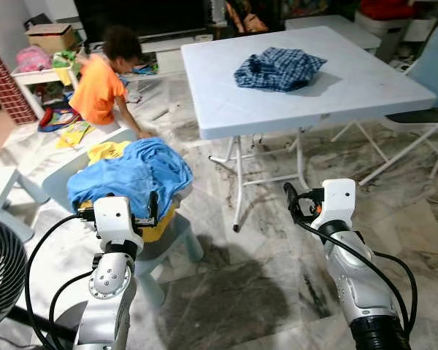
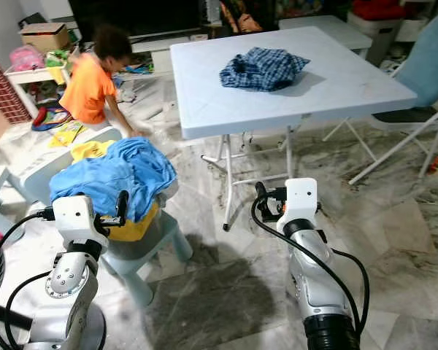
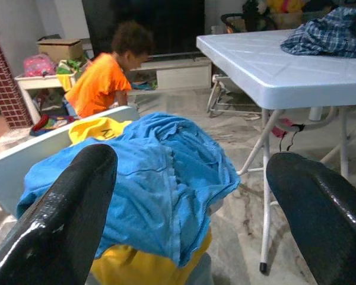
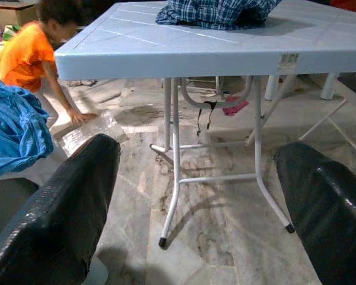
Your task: Hang hanger
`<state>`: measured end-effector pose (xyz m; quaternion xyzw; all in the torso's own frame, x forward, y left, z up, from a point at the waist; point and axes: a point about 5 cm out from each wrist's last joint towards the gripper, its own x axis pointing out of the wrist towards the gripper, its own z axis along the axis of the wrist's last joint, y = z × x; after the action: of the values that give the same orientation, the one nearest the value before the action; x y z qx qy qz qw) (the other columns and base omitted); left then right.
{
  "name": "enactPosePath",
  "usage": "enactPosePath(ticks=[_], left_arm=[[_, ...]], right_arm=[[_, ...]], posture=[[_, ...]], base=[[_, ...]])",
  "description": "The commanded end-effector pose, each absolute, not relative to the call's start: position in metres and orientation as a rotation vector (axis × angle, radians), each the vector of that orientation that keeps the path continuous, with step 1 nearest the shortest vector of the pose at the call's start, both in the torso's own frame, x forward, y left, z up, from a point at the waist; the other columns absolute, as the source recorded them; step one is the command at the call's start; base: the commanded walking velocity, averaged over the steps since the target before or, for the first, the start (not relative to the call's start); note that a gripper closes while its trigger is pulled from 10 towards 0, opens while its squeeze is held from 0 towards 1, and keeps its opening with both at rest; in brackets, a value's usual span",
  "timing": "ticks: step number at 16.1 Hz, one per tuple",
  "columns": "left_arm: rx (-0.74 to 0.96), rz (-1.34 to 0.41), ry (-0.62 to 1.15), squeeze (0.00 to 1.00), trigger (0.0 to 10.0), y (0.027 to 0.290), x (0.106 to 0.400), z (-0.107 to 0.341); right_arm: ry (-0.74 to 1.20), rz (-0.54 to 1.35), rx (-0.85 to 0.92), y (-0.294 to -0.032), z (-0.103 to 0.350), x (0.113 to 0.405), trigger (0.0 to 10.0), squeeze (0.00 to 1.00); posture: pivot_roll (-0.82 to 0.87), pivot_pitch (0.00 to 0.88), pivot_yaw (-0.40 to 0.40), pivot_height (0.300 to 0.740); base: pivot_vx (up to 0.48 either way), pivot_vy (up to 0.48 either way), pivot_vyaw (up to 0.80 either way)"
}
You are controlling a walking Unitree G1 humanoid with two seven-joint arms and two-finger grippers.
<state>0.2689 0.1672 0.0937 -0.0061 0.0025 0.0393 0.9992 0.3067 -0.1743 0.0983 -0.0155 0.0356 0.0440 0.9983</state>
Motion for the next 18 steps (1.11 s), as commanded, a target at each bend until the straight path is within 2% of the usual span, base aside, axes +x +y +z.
enactPosePath(ticks=[1,7,12,18], left_arm=[[-0.007,0.082,-0.016,0.0,10.0,0.1699,0.2694,0.0988],[-0.01,0.086,-0.012,0.0,10.0,0.1698,0.2697,0.098],[-0.006,0.082,-0.017,0.0,10.0,0.1692,0.2709,0.0984],[-0.004,0.078,-0.016,0.0,10.0,0.1681,0.2716,0.0984]], right_arm=[[0.053,0.118,-0.044,-0.1685,0.1018,0.3071,10.0,0.0],[0.056,0.13,-0.05,-0.1662,0.1015,0.3074,10.0,0.0],[0.058,0.135,-0.047,-0.1645,0.1013,0.3086,10.0,0.0],[0.053,0.144,-0.049,-0.1622,0.1028,0.3113,10.0,0.0]], posture=[[-0.05,0.0,0.047,0.74],[-0.05,0.0,0.044,0.74],[-0.05,0.0,0.042,0.74],[-0.05,0.0,0.04,0.74]], base=[[0.274,0.0,0.8],[0.31,0.086,0.8],[0.371,0.257,0.0],[0.45,0.0,0.0]])
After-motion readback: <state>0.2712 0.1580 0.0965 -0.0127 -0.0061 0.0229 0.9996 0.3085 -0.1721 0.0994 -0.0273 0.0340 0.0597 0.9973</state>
